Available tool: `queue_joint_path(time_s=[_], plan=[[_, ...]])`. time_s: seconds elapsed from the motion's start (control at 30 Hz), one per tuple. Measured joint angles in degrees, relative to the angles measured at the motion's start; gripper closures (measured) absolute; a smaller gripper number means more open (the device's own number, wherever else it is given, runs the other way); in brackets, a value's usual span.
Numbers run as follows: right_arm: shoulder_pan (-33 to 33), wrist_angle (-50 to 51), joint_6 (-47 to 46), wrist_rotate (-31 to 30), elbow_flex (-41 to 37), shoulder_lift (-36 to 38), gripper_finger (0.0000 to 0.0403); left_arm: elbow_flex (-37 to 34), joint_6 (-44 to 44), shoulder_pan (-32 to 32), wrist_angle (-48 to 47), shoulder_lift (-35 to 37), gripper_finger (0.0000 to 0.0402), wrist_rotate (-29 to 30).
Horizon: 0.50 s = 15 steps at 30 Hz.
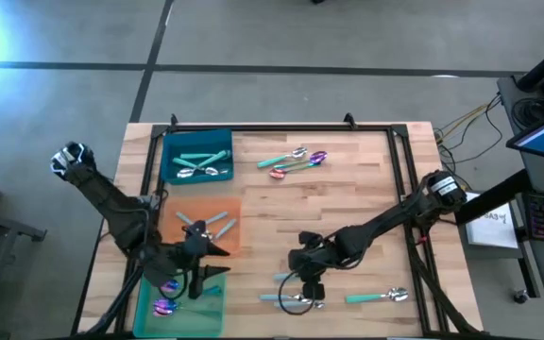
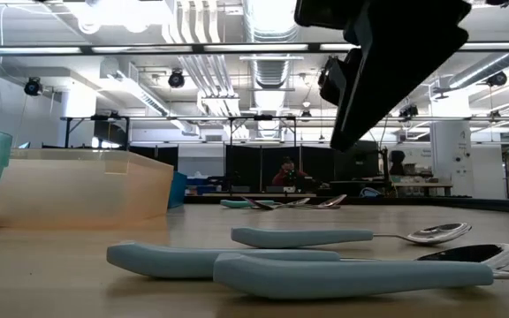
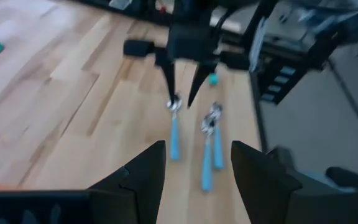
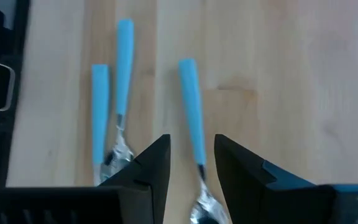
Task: Sort silverware by color (type)
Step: Put the blue spoon into the orange bin
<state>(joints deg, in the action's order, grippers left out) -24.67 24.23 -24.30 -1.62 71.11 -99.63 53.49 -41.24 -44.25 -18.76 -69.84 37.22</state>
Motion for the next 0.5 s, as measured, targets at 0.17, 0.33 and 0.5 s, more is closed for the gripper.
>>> queue_joint_path(time_s=[0.17, 0.33, 0.5], plan=[[-0.99, -2.79, 0.25, 0.07, -1.01, -3.36, 0.0285, 1.14, 1.18, -0.86, 1.98, 0.00, 0.0235, 1.56], [-1.11, -2.81, 0.89, -0.03, -0.26, -6.52, 0.0288, 2.30, 3.07, -0.83, 2.42, 0.00, 0.0235, 2.49], [-1.09, -2.65, 1.46, -0.20, -0.31, -8.49, 0.0297, 3.05, 3.28, -0.86, 2.47, -0.04, 0.0235, 2.83]])
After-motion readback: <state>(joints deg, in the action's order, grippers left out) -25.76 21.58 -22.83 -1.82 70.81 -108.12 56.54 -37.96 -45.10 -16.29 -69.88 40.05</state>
